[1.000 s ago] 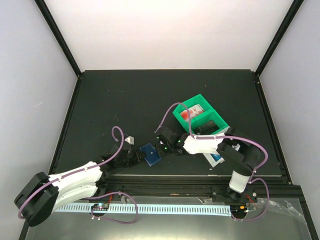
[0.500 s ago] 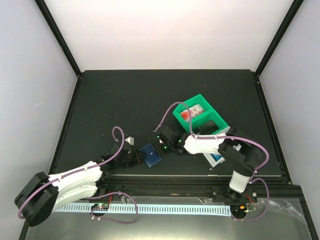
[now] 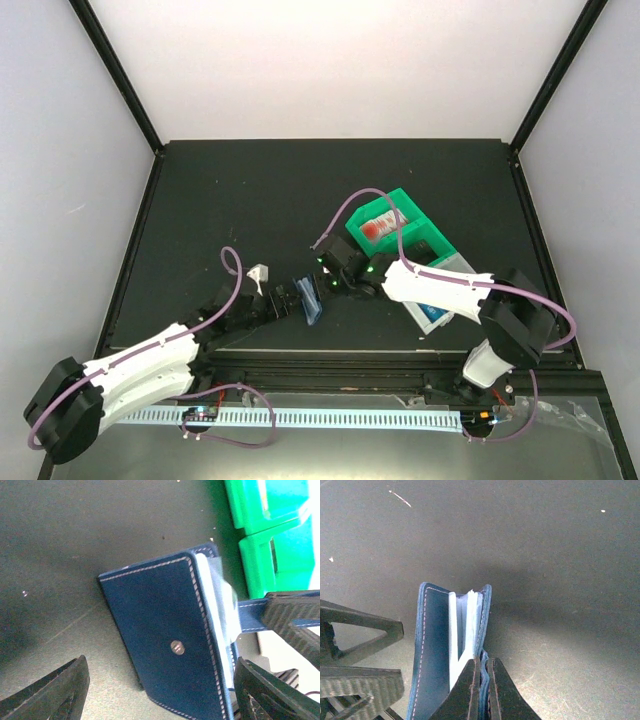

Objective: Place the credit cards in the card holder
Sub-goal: Open the card holder at the center of the board.

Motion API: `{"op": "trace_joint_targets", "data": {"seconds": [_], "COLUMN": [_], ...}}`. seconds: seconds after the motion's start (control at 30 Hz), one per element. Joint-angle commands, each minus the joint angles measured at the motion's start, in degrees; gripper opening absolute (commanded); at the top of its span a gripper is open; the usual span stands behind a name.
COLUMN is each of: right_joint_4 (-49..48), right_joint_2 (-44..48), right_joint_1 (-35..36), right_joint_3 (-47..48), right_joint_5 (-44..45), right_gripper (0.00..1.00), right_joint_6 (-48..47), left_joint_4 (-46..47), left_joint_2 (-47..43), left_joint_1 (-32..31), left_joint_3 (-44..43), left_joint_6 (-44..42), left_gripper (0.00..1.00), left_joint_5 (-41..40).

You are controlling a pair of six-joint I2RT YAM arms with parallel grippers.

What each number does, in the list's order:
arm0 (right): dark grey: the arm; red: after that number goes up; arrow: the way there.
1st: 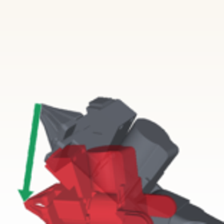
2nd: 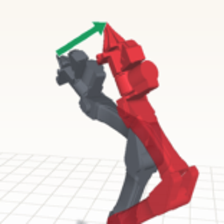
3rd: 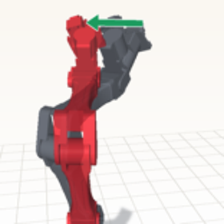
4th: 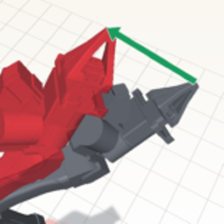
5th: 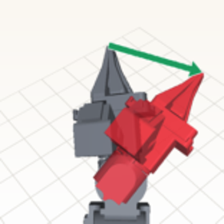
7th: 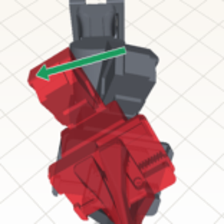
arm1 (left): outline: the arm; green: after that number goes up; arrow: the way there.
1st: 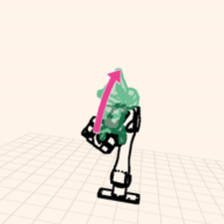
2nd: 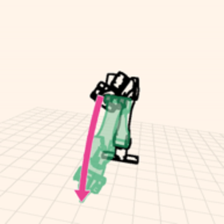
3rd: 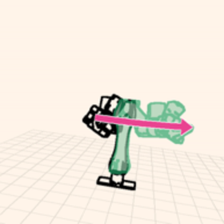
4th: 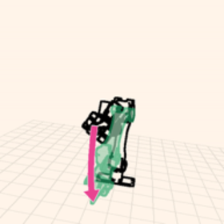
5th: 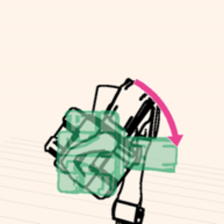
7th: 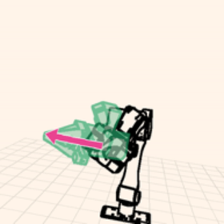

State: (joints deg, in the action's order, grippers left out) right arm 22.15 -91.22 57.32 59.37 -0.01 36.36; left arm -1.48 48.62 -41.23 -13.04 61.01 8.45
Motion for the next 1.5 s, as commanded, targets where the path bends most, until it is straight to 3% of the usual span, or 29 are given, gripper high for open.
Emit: {"op": "trace_joint_targets", "data": {"seconds": [0.0,0.27,0.73,0.97,1.27,1.47], "right_joint_4": [2.3,0.7,0.8,0.4,0.2,0.2], "right_joint_2": [1.4,1.9,1.7,1.8,1.2,0.8], "right_joint_1": [-0.2,-0.2,-0.1,-0.2,-0.1,-0.1], "right_joint_3": [1.1,1.2,0.9,0.4,0.3,0.2], "right_joint_5": [-0.5,-3.2,-4.3,-4.5,-4.3,-3.9], "right_gripper": [0.01,0.01,0.01,0.01,0.01,0.01], "right_joint_6": [0.4,-0.4,-1.3,-1.4,-1.2,-1.0], "left_joint_4": [2.0,3.7,-2.0,-2.0,1.6,-2.5], "left_joint_2": [-1.7,0.1,7.0,11.2,9.3,11.8], "left_joint_1": [0.4,0.8,1.3,1.5,1.7,1.8], "left_joint_3": [-1.6,-0.4,-3.2,-5.1,-3.8,-5.2], "left_joint_6": [-1.3,-0.5,-1.6,-2.5,-2.1,-1.8], "left_gripper": [0.82,0.81,0.78,0.85,0.97,0.92], "left_joint_5": [0.3,0.8,-0.8,1.0,1.8,0.2]}}
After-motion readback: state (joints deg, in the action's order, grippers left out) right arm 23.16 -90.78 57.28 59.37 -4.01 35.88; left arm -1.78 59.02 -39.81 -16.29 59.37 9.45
